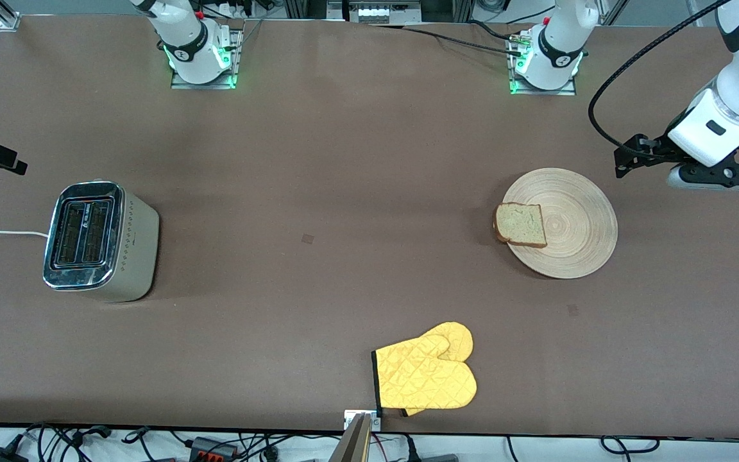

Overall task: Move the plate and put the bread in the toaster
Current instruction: 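Reach the left gripper toward the wooden plate rim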

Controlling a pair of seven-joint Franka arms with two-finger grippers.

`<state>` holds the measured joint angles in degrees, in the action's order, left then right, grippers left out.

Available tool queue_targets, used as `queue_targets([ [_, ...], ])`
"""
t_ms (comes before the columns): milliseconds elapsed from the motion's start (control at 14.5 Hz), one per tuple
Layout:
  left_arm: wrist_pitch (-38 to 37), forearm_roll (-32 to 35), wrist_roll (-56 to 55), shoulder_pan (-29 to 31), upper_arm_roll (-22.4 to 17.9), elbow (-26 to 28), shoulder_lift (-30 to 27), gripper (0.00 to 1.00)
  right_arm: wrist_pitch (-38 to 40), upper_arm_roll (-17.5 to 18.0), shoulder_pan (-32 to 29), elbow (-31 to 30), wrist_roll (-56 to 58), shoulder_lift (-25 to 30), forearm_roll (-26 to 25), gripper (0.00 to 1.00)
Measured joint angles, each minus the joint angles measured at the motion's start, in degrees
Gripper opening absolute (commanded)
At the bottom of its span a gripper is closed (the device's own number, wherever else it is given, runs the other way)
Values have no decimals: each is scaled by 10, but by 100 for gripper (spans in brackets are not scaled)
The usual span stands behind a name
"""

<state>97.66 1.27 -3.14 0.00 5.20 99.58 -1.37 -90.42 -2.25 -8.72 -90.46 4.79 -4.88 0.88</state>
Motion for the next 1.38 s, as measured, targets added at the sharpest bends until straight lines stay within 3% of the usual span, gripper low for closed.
queue_targets([
  [894,-1,0,0,0,-6,0,1,100,0,0,0,5,0,-1,-1,100],
  [1375,-135,-3,0,-2,-5,-67,55,100,0,0,0,5,0,-1,-1,100],
])
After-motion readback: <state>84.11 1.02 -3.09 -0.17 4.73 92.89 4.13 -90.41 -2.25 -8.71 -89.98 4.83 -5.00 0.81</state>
